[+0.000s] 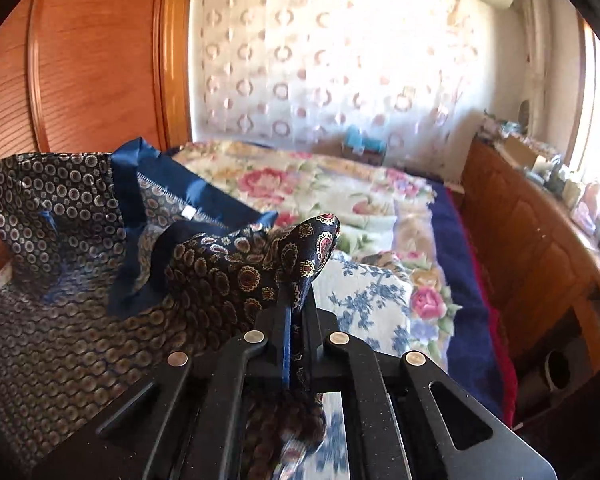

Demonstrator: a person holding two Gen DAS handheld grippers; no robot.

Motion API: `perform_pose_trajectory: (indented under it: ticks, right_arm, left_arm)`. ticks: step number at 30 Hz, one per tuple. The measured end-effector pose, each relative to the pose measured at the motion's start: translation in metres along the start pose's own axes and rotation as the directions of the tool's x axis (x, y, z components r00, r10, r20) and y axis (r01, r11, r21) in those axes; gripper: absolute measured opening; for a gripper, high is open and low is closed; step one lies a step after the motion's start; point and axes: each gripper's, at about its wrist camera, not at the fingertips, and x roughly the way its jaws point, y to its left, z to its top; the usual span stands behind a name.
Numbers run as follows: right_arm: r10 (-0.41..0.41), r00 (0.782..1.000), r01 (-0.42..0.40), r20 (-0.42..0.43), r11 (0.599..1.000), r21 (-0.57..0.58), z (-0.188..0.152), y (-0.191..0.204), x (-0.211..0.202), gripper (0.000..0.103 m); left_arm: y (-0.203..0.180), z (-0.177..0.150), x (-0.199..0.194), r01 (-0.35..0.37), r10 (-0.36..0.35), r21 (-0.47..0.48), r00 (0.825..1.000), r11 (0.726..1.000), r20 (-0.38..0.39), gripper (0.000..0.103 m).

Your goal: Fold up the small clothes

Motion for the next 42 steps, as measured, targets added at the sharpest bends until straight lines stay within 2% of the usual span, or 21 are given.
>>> perform_pose_trajectory:
  ticks: [5,9,15,18,22,26,29,30,33,35,37,42]
  right_arm:
    - [0.007,0.999,-0.008,0.038,1.0,0.018,-0.022,0.009,-0.052,0.001]
    - [0.013,0.999,-0.014,0.032,1.0,0.025,-0.053,0.019,-0.088,0.001]
    - [0.037,0.999,-0.034,-0.025,0.995,0.093,-0.109,0.029,-0.13,0.001]
    - [0.039,0.997,-0.033,-0.068,0.995,0.089,-0.135,0.038,-0.147,0.001]
    - [0.046,0.993,-0.036,-0.109,0.994,0.1,-0.156,0.046,-0.158,0.001]
    - [0.068,0.985,-0.051,-0.159,0.993,0.11,-0.173,0.052,-0.156,0.001]
    - [0.076,0.977,-0.059,-0.198,0.994,0.089,-0.183,0.06,-0.148,0.002]
    - [0.082,0.974,-0.066,-0.21,0.994,0.082,-0.185,0.063,-0.145,0.002]
    - [0.071,0.974,-0.061,-0.213,0.997,0.053,-0.188,0.067,-0.145,0.012]
    - [0.076,0.977,-0.068,-0.201,0.997,0.045,-0.184,0.068,-0.149,0.031]
    - [0.059,0.983,-0.054,-0.175,0.998,0.033,-0.179,0.066,-0.156,0.04]
    - [0.031,0.992,-0.027,-0.122,0.999,0.032,-0.165,0.055,-0.17,0.046]
  left_arm:
    - [0.007,-0.031,-0.04,-0.025,0.026,-0.036,0.999,0.999,0.025,0.0]
    - [0.015,-0.061,-0.065,-0.049,0.051,-0.073,0.998,0.996,0.027,0.0]
    - [0.025,-0.117,-0.1,-0.085,0.086,-0.157,0.996,0.984,0.002,0.0]
    - [0.026,-0.137,-0.112,-0.121,0.121,-0.161,0.993,0.979,-0.012,0.0]
    - [0.024,-0.159,-0.113,-0.136,0.127,-0.17,0.99,0.976,-0.06,0.0]
    - [0.018,-0.168,-0.103,-0.17,0.158,-0.137,0.983,0.976,-0.092,0.002]
    - [0.018,-0.168,-0.103,-0.157,0.146,-0.132,0.985,0.979,-0.092,0.007]
    - [0.017,-0.168,-0.104,-0.155,0.144,-0.124,0.985,0.98,-0.091,0.012]
    - [0.012,-0.162,-0.108,-0.149,0.141,-0.095,0.986,0.984,-0.09,0.028]
    - [0.008,-0.158,-0.112,-0.161,0.154,-0.076,0.984,0.984,-0.088,0.034]
    - [0.003,-0.155,-0.117,-0.177,0.172,-0.062,0.982,0.982,-0.08,0.037]
    - [-0.005,-0.141,-0.136,-0.157,0.156,-0.033,0.987,0.987,-0.046,0.038]
